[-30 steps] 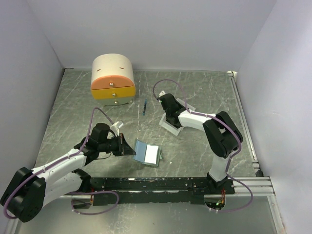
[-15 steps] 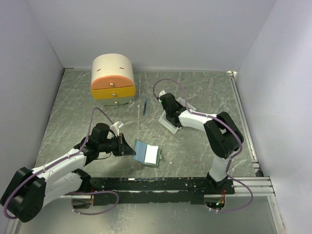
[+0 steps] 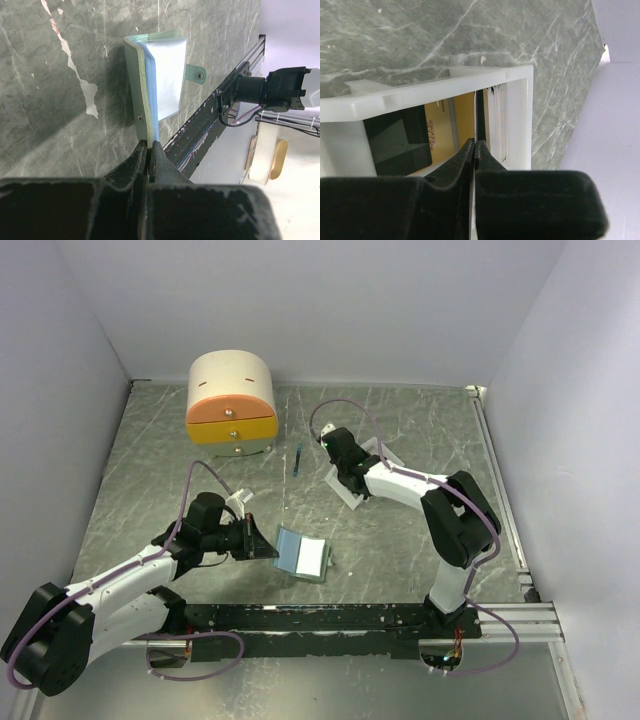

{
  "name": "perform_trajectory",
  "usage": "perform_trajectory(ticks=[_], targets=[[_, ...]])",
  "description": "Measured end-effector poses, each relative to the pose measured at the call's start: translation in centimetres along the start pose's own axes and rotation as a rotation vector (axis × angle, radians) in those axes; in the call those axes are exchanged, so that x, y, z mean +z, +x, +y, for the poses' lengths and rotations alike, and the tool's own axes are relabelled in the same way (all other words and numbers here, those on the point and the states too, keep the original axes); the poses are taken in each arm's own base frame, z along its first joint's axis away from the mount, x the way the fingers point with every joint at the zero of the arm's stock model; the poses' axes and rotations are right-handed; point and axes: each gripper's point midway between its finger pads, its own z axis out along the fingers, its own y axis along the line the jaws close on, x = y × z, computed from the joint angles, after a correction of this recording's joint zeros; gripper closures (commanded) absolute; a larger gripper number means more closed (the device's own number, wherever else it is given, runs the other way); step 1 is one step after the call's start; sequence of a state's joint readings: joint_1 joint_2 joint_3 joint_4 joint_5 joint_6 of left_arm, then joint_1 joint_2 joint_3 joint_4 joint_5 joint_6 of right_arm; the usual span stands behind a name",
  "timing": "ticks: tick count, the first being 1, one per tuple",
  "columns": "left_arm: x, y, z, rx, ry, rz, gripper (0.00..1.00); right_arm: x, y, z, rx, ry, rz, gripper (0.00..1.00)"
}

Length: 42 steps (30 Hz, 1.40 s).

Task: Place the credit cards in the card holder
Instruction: Pick up the credit card from the storage box.

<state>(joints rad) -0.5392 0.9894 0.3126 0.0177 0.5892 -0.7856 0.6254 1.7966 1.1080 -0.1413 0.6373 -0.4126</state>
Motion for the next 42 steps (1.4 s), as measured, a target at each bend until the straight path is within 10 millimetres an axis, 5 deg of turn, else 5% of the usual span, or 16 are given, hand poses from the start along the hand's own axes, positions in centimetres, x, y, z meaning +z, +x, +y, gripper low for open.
perform_trajectory(ticks=[14,24,33,42], targets=[[0.2,0.0,0.0,-0.05,0.018,-0.019,0.93,-4.7,-3.5,0.7,0.043,-0.047,-0.009,1.0],[0.4,-0.5,-0.5,-0.086,0.045,-0.044,0.93,-8.8,-5.1,-1.2,0.208,-0.103,-0.057,1.0],[0.8,-0.5,0.4,-0.106,0.009,-0.05,0.93,-11.1,-7.0,-2.2,0.567,-0.099,-0.036,1.0],[1.1,-0.5,1.4,-0.126,-0.029,-0.063,0.93,-14.2,-8.2,-1.2,0.97,-0.226,-0.018,1.0]])
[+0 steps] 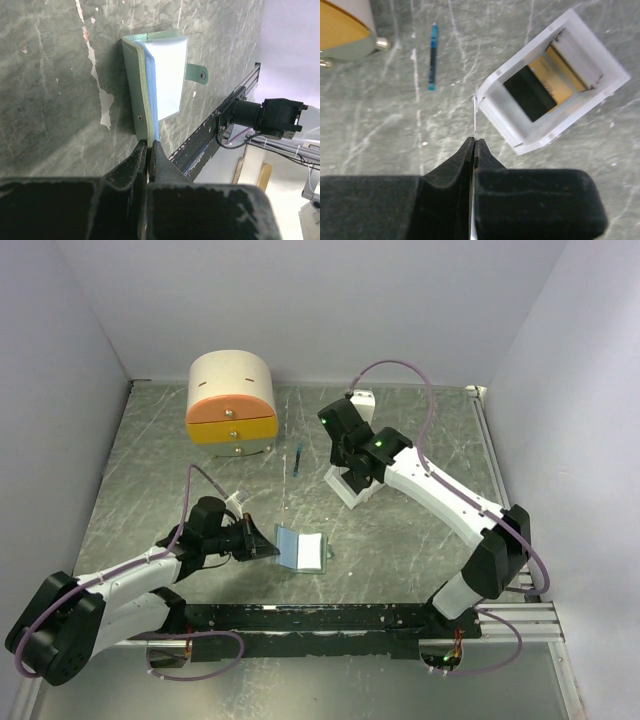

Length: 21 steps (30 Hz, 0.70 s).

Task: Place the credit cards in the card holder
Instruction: Pick up the credit card from the storage box, then insert the credit card into the card holder.

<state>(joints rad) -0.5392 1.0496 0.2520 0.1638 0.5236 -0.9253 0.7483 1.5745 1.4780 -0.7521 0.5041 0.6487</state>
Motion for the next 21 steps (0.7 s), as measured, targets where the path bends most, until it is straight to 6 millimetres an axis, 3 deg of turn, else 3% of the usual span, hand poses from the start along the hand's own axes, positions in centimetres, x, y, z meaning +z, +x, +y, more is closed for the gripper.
perform_trajectory(ticks=[6,12,18,21], targets=[[0.1,-0.4,0.4,-0.01,-0.022,-0.021,0.93,-1.6,0.3,1.5,0.188,-0.081,0.039,1.0],[0.3,-0.5,0.9,-0.027,-0.043,-0.028,0.93,-3.0,2.4,2.0,0.305,-0.168,0.1,1.0],[0.4,-0.5,0.8,-0.042,-0.045,-0.03,0.93,-3.5,6.5,2.5,0.386,-0.281,0.179,1.0],[0.4,-0.4,0.8,-0.051,-0.043,-0.027,0.93,-3.5,10.0,3.6,0.369,-0.382,0.25,1.0]])
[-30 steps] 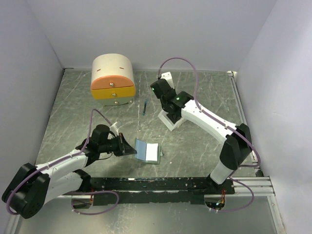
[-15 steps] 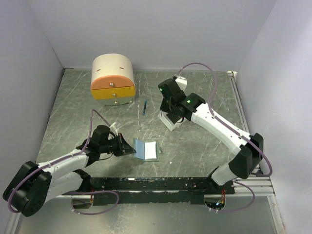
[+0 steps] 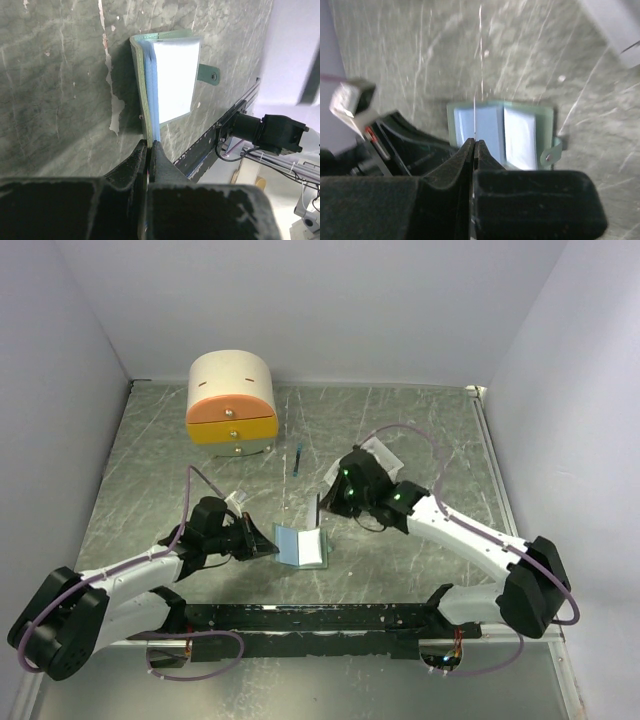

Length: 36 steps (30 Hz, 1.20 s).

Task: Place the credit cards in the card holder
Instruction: Insert the credit card into the card holder.

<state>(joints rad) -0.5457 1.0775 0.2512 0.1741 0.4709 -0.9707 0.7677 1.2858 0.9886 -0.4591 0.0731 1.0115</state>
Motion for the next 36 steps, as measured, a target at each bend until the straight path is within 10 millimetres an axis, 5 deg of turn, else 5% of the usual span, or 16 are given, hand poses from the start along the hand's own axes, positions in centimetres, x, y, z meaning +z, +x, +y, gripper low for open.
perform_trajectory(ticks=[5,8,15,22,27,30,36], targets=[[0.2,0.0,0.2,-0.004,-0.014,-0.005,0.88,1.3,6.5,-0.4,-0.081,-0.102,0.142,1.0],[0.2,0.0,0.3,-0.005,-0.02,-0.006,0.83,1.5,8.8,-0.7,-0.11,-0.137,0.18,1.0],[0.2,0.3,1.2,-0.005,-0.065,-0.01,0.61,2.5,9.5,-1.3,-0.155,-0.171,0.168,1.0],[-0.6,-0.6,2.0,-0.011,-0.184,-0.04,0.52,4.1,10.8,-3.9,-0.223,-0.122,0.187,1.0],[-1.9,-2.9,0.8,0.018,-0.237,-0.123,0.56,4.7,11.1,-4.4,-0.243,-0.108,0.196,1.0],[-2.5,-3.7,-0.1,0.044,-0.222,-0.153,0.69,4.8,11.0,-4.3,-0.244,-0.113,0.191,1.0],[-1.4,-3.2,0.2,0.053,-0.2,-0.117,0.83,4.9,11.0,-4.2,-0.244,-0.129,0.177,1.0]])
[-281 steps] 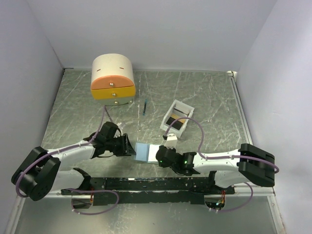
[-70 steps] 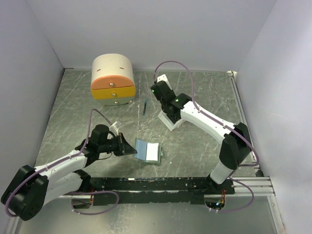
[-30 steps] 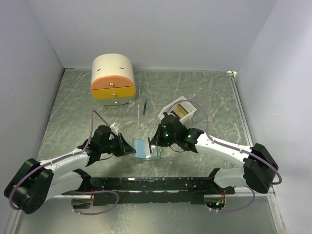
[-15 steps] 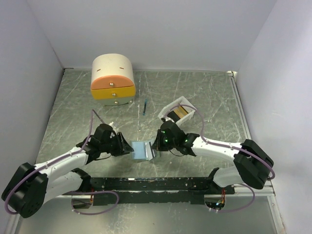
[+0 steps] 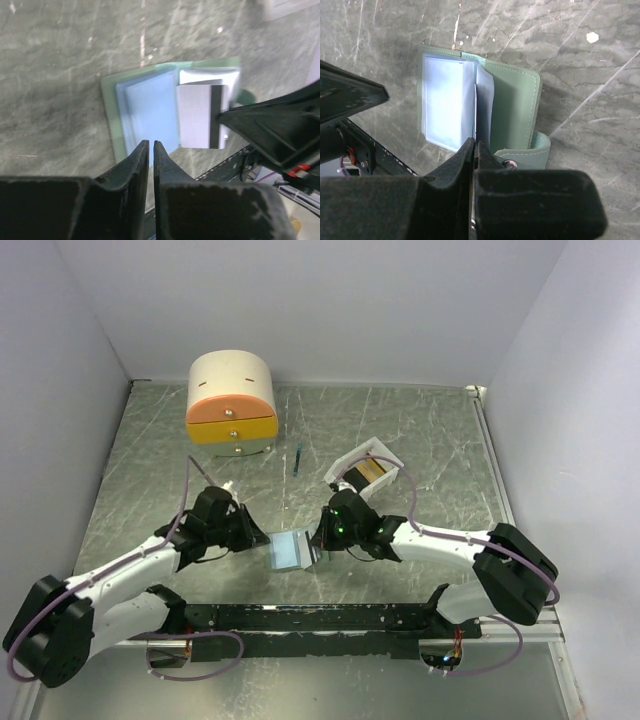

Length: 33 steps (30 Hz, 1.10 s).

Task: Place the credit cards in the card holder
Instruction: Insert the credit card into the card holder.

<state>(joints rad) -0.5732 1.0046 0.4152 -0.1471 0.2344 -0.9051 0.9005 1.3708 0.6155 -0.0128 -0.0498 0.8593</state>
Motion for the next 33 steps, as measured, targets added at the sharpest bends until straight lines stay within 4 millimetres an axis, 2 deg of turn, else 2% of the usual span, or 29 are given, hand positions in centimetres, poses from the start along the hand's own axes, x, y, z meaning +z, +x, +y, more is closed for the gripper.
perform_trajectory(ticks=[6,17,27,33], targets=[[1.4,2.1,2.6,-0.016,-0.063,0.076,0.86,-0.2,0.1,-0.2,0.003,-0.02,-0.017,1.0],[2.7,2.8,4.1,-0.011,-0.096,0.104,0.87,-1.2,-1.5,-0.1,0.041,-0.056,-0.076,1.0],[3.4,2.6,4.1,0.001,-0.09,0.1,0.88,-0.9,-2.1,-1.1,0.056,-0.063,-0.094,1.0],[3.8,2.4,3.9,0.005,-0.078,0.095,0.87,-0.6,-0.4,-2.6,0.089,-0.058,-0.074,1.0]])
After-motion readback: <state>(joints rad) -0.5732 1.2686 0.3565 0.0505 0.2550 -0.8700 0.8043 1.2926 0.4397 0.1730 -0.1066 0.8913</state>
